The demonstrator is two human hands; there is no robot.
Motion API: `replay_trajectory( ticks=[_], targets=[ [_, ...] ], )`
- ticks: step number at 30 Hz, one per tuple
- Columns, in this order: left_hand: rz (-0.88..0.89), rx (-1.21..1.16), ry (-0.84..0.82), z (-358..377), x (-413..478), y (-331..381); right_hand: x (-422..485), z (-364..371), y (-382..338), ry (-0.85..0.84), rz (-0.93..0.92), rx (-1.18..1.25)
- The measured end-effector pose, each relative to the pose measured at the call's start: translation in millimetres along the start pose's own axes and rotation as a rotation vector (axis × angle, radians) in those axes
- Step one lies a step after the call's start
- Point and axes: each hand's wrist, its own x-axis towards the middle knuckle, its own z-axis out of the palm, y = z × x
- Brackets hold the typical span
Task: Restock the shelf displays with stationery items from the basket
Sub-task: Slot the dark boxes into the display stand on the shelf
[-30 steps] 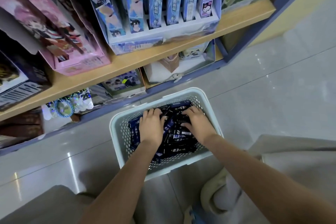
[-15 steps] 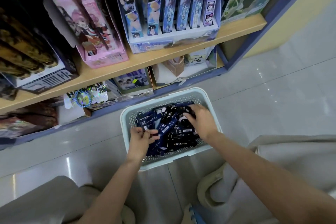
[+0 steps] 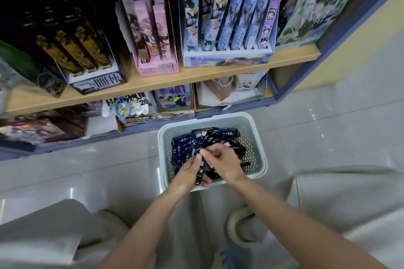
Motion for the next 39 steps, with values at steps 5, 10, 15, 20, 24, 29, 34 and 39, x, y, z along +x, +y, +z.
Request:
replay_trajectory(
  ticks=[5,10,15,20,24,29,34,39],
  targets=[
    [0.076,0.107,0.027,-3.1,-0.9,1.3,-2.1,-5.2,-3.6,-0.144,-0.02,0.129],
    [0.041,0.044,0.085,-13.2,2.2,2.3,30.4,-22.6,21.0,-0.058,-0.064,-0.119],
    [0.021,-0.035,0.134,-29.7,3.7,-1.8,56.6,-39.3,63.6,-0.234,0.093,-0.407],
    [0.001,-0.049,0.204,-39.7,6.3,-1.8,63.8,-42.1,82.7,-0.336,0.017,-0.733],
    [-0.034,-0.004,0.183,-40.4,6.7,-0.9,71.4,-35.7,82.0,-0.409,0.02,-0.908],
    [0.004,0.035,0.169,-37.1,3.5,-0.6,69.2,-24.6,82.0,-0.43,-0.07,-0.975],
    [-0.016,-0.002,0.22,-38.1,4.5,-6.0,65.8,-22.3,72.8,-0.382,-0.108,-0.854],
    [-0.062,-0.097,0.285,-38.8,11.5,-9.7,57.4,-23.9,43.3,-0.184,0.056,-0.358]
  ],
)
